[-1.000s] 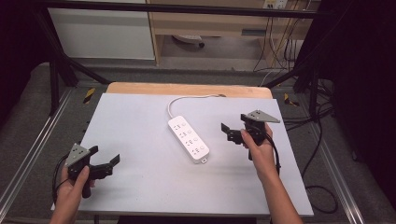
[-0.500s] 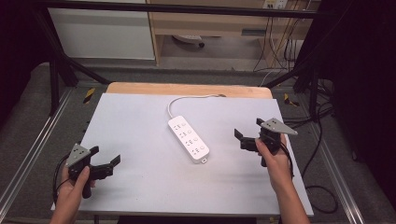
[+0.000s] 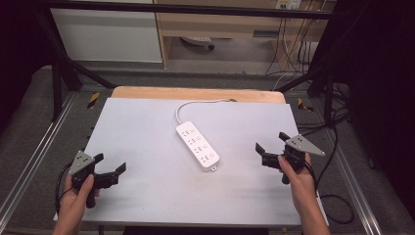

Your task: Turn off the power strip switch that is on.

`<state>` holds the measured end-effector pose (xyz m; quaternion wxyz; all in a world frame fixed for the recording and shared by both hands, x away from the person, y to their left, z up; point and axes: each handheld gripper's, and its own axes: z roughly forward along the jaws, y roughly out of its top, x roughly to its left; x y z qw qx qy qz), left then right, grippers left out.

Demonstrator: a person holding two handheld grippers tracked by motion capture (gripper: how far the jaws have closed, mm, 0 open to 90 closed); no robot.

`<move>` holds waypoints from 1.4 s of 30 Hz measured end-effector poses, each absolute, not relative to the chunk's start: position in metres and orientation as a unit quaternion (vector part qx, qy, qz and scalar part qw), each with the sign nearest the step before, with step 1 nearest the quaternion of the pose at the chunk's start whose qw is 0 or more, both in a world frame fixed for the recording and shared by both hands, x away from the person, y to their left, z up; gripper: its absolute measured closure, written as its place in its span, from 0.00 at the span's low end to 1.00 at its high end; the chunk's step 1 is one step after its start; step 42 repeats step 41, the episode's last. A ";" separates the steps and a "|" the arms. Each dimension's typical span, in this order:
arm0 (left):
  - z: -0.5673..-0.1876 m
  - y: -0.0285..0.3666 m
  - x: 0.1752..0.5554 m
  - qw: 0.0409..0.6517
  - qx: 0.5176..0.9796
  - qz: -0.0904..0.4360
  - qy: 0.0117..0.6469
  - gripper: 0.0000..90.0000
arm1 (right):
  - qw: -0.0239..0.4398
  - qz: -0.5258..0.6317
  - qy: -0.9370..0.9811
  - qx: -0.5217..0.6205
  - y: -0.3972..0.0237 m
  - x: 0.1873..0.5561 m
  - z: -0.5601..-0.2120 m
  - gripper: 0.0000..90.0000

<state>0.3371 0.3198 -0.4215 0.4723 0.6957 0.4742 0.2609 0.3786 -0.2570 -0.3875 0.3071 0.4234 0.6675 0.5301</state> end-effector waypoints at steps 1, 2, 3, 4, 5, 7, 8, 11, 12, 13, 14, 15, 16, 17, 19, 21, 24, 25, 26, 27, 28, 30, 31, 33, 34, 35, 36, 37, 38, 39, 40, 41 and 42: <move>-0.421 0.320 0.337 0.471 0.696 0.262 0.474 0.05 | 0.306 0.531 0.667 0.425 -0.258 0.377 -0.389 0.02; -0.422 0.320 0.337 0.471 0.697 0.262 0.473 0.05 | 0.305 0.530 0.667 0.426 -0.260 0.375 -0.390 0.02; -0.422 0.320 0.337 0.471 0.697 0.262 0.473 0.06 | 0.306 0.530 0.667 0.425 -0.261 0.373 -0.391 0.02; -0.422 0.320 0.337 0.471 0.696 0.262 0.474 0.05 | 0.304 0.530 0.667 0.425 -0.262 0.371 -0.392 0.02; -0.422 0.319 0.337 0.471 0.697 0.262 0.473 0.06 | 0.303 0.529 0.669 0.425 -0.262 0.369 -0.393 0.02; -0.422 0.319 0.337 0.471 0.696 0.262 0.474 0.06 | 0.303 0.529 0.669 0.426 -0.264 0.366 -0.396 0.02; -0.422 0.320 0.337 0.472 0.696 0.262 0.474 0.06 | 0.302 0.528 0.670 0.426 -0.265 0.365 -0.397 0.02; -0.421 0.320 0.337 0.471 0.696 0.263 0.473 0.06 | 0.298 0.525 0.674 0.426 -0.266 0.360 -0.401 0.02; -0.421 0.320 0.337 0.472 0.696 0.262 0.473 0.05 | 0.297 0.525 0.674 0.427 -0.267 0.359 -0.403 0.02; -0.421 0.320 0.337 0.472 0.696 0.262 0.473 0.06 | 0.296 0.524 0.675 0.427 -0.267 0.358 -0.405 0.02; -0.421 0.320 0.337 0.472 0.696 0.262 0.473 0.06 | 0.293 0.523 0.676 0.429 -0.267 0.357 -0.406 0.02; -0.421 0.320 0.337 0.472 0.696 0.262 0.474 0.06 | 0.293 0.521 0.677 0.429 -0.267 0.356 -0.408 0.02; -0.421 0.320 0.337 0.472 0.696 0.261 0.473 0.06 | 0.293 0.520 0.678 0.428 -0.268 0.355 -0.409 0.02; -0.421 0.320 0.337 0.472 0.696 0.262 0.473 0.06 | 0.290 0.520 0.679 0.430 -0.268 0.354 -0.410 0.02; -0.421 0.320 0.337 0.472 0.696 0.262 0.473 0.06 | 0.288 0.520 0.680 0.430 -0.268 0.352 -0.413 0.02; -0.421 0.320 0.337 0.472 0.696 0.262 0.473 0.06 | 0.286 0.519 0.682 0.429 -0.268 0.350 -0.415 0.02; -0.421 0.320 0.336 0.472 0.696 0.262 0.473 0.06 | 0.281 0.518 0.685 0.429 -0.268 0.348 -0.419 0.02; -0.421 0.320 0.336 0.472 0.697 0.261 0.473 0.06 | 0.279 0.517 0.686 0.429 -0.268 0.347 -0.420 0.02; -0.421 0.320 0.336 0.472 0.697 0.261 0.473 0.06 | 0.277 0.518 0.685 0.431 -0.268 0.346 -0.422 0.02; -0.421 0.320 0.336 0.472 0.697 0.261 0.473 0.06 | 0.274 0.518 0.686 0.432 -0.268 0.345 -0.424 0.03; -0.421 0.320 0.336 0.473 0.697 0.261 0.472 0.06 | 0.272 0.517 0.686 0.434 -0.268 0.345 -0.426 0.03; -0.421 0.319 0.336 0.473 0.697 0.261 0.472 0.06 | 0.266 0.514 0.690 0.435 -0.266 0.345 -0.430 0.03; -0.421 0.319 0.336 0.473 0.697 0.261 0.471 0.06 | 0.263 0.512 0.691 0.437 -0.265 0.345 -0.433 0.03; -0.421 0.319 0.336 0.473 0.698 0.261 0.470 0.06 | 0.259 0.507 0.698 0.436 -0.262 0.345 -0.438 0.03; -0.421 0.319 0.336 0.473 0.699 0.260 0.470 0.06 | 0.254 0.504 0.701 0.435 -0.260 0.346 -0.440 0.03; -0.421 0.319 0.336 0.472 0.700 0.259 0.469 0.06 | 0.251 0.500 0.707 0.433 -0.257 0.346 -0.443 0.03; -0.421 0.319 0.336 0.472 0.700 0.259 0.469 0.06 | 0.251 0.496 0.712 0.430 -0.255 0.347 -0.445 0.03; -0.421 0.318 0.336 0.473 0.700 0.259 0.469 0.06 | 0.247 0.493 0.714 0.431 -0.252 0.347 -0.446 0.03; -0.421 0.318 0.336 0.473 0.699 0.259 0.469 0.06 | 0.243 0.492 0.717 0.430 -0.250 0.348 -0.448 0.03; -0.421 0.318 0.336 0.473 0.700 0.259 0.469 0.06 | 0.241 0.489 0.720 0.429 -0.247 0.349 -0.449 0.03; -0.421 0.318 0.336 0.473 0.701 0.259 0.468 0.06 | 0.238 0.485 0.724 0.429 -0.245 0.350 -0.451 0.03; -0.421 0.318 0.336 0.473 0.700 0.259 0.468 0.06 | 0.239 0.480 0.729 0.426 -0.242 0.351 -0.452 0.03; -0.421 0.318 0.336 0.473 0.700 0.259 0.468 0.06 | 0.239 0.480 0.729 0.426 -0.242 0.351 -0.452 0.03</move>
